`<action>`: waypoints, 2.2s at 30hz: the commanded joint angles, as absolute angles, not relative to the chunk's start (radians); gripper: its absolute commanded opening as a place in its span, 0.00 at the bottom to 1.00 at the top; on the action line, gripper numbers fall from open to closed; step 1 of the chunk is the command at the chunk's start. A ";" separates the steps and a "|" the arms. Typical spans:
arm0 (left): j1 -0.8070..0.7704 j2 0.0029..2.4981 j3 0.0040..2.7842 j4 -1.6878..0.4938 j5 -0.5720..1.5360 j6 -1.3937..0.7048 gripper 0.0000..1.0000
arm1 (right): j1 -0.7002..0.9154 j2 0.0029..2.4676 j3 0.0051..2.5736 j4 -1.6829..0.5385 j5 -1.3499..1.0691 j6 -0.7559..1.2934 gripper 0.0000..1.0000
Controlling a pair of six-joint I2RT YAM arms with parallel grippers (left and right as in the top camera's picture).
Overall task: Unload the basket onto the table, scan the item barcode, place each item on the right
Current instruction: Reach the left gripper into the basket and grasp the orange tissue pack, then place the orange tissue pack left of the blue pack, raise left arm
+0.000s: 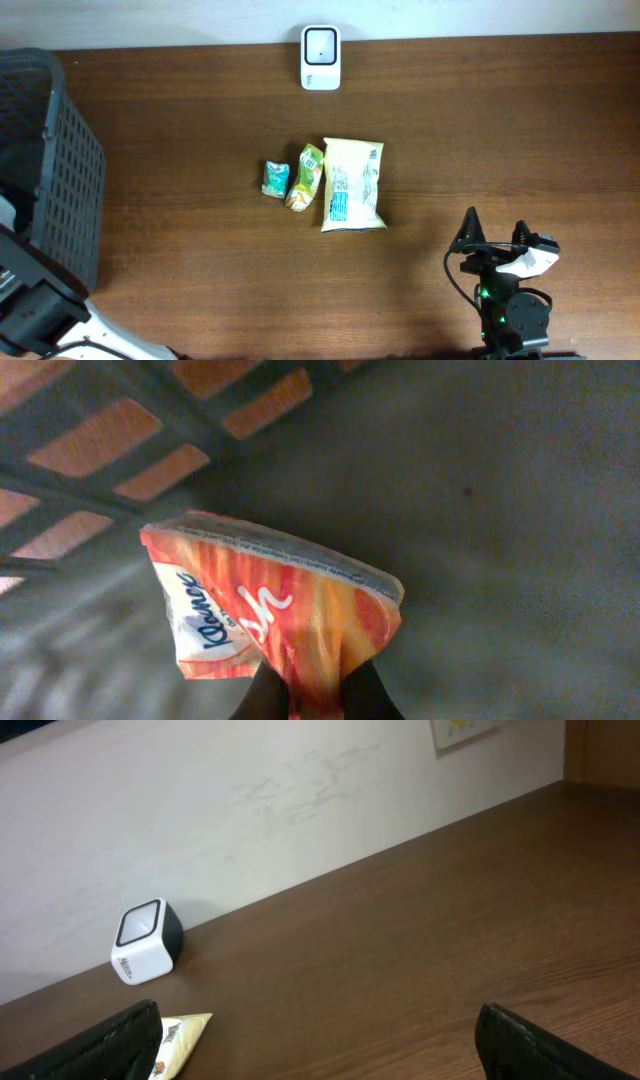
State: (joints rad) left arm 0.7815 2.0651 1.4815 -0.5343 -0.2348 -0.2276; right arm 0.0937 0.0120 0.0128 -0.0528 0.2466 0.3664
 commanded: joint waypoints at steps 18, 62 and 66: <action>0.337 1.391 1.596 -0.937 0.207 -0.301 0.00 | 0.100 0.006 0.006 -0.057 0.266 0.368 0.99; -0.208 1.814 1.824 -1.123 0.086 -0.297 0.99 | 0.100 0.006 0.006 -0.057 0.266 0.368 0.99; -0.208 1.738 1.859 -1.107 0.057 -0.297 0.99 | 0.100 0.006 0.006 -0.049 0.266 0.368 0.99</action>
State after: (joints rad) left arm -0.2081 1.8160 1.8313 -1.1084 0.0929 -0.3027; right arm 0.0937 0.0120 0.0128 -0.0521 0.2466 0.3668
